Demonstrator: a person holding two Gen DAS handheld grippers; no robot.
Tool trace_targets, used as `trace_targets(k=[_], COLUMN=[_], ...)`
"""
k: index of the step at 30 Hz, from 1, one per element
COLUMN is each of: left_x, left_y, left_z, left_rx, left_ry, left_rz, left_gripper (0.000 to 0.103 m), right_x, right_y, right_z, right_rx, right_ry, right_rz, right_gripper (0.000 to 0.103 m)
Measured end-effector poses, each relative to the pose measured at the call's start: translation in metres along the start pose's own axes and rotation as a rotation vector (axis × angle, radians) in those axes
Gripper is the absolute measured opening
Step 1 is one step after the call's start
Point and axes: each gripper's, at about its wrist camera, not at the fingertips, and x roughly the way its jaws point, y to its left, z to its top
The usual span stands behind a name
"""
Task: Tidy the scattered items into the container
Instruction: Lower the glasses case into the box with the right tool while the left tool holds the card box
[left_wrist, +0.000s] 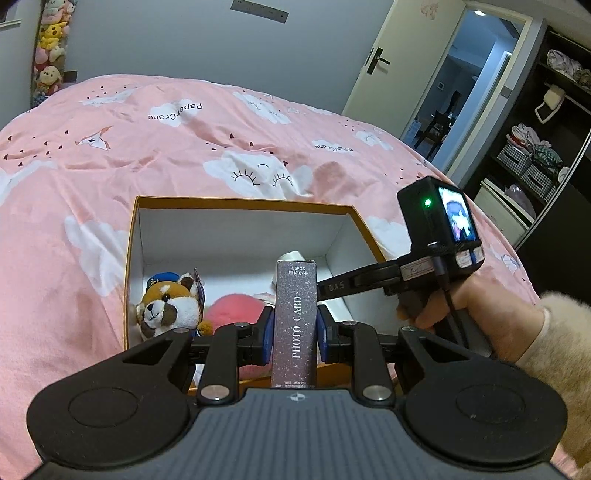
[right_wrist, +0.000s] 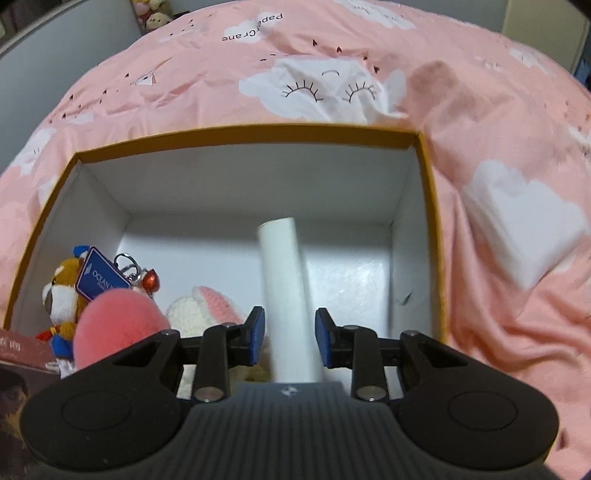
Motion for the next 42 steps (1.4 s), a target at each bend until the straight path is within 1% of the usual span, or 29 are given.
trace_targets(k=[2, 5, 8, 9, 10, 12, 14, 17, 20, 22, 24, 29, 30, 32, 33, 35, 37, 40, 42], left_x=[0.0, 0.0, 0.0, 0.0, 0.0, -0.001, -0.002, -0.001, 0.0, 0.0, 0.0, 0.001, 0.001, 0.001, 0.001, 0.001, 0.001, -0.001, -0.001], left_y=[0.001, 0.001, 0.002, 0.002, 0.002, 0.002, 0.003, 0.004, 0.003, 0.003, 0.003, 0.002, 0.002, 0.002, 0.002, 0.001, 0.001, 0.002, 0.003], left_z=[0.0, 0.001, 0.001, 0.001, 0.001, 0.001, 0.001, 0.001, 0.001, 0.001, 0.001, 0.003, 0.003, 0.003, 0.003, 0.004, 0.005, 0.006, 0.007], left_rx=[-0.004, -0.007, -0.008, -0.009, -0.009, -0.012, -0.015, -0.016, -0.016, -0.015, -0.015, -0.014, -0.014, -0.014, -0.015, -0.015, -0.015, -0.014, -0.015], left_ry=[0.001, 0.0, 0.0, -0.001, -0.002, -0.004, -0.008, -0.009, -0.008, -0.008, -0.008, -0.008, -0.008, -0.008, -0.007, -0.006, -0.007, -0.012, -0.014], left_rz=[-0.001, -0.003, 0.0, 0.002, 0.003, 0.003, 0.001, -0.001, -0.004, -0.003, -0.002, 0.005, 0.004, 0.005, 0.006, 0.009, 0.008, 0.006, 0.008], left_gripper=[0.027, 0.027, 0.027, 0.027, 0.026, 0.027, 0.027, 0.027, 0.027, 0.027, 0.027, 0.027, 0.027, 0.027, 0.027, 0.027, 0.027, 0.027, 0.027], right_x=[-0.001, -0.002, -0.006, -0.005, -0.005, 0.0, 0.002, 0.003, 0.003, 0.003, 0.002, 0.004, 0.003, -0.001, -0.003, -0.005, -0.003, 0.004, 0.007], right_y=[0.002, 0.005, 0.012, 0.017, 0.022, 0.029, 0.031, 0.028, 0.025, 0.026, 0.026, 0.024, 0.024, 0.026, 0.027, 0.036, 0.044, 0.046, 0.042], right_z=[0.002, 0.006, 0.009, 0.01, 0.01, 0.01, 0.009, 0.01, 0.012, 0.012, 0.014, 0.017, 0.017, 0.017, 0.017, 0.015, 0.012, 0.01, 0.011], right_rx=[-0.041, -0.084, -0.118, -0.14, -0.169, -0.222, -0.263, -0.306, -0.333, -0.359, -0.367, -0.39, -0.39, -0.38, -0.376, -0.407, -0.46, -0.471, -0.478], right_ry=[0.01, 0.012, -0.01, -0.013, -0.015, -0.006, 0.001, 0.013, 0.049, 0.048, 0.048, 0.07, 0.063, 0.039, 0.03, 0.015, 0.01, 0.038, 0.04], right_rz=[-0.01, -0.023, 0.008, 0.004, -0.007, -0.027, -0.058, -0.146, -0.164, -0.186, -0.186, -0.144, -0.136, -0.088, -0.067, -0.055, -0.059, -0.051, -0.109], right_gripper=[0.031, 0.032, 0.031, 0.03, 0.021, 0.017, 0.009, 0.005, 0.005, 0.006, 0.006, 0.007, 0.008, 0.008, 0.011, 0.011, 0.011, 0.008, 0.006])
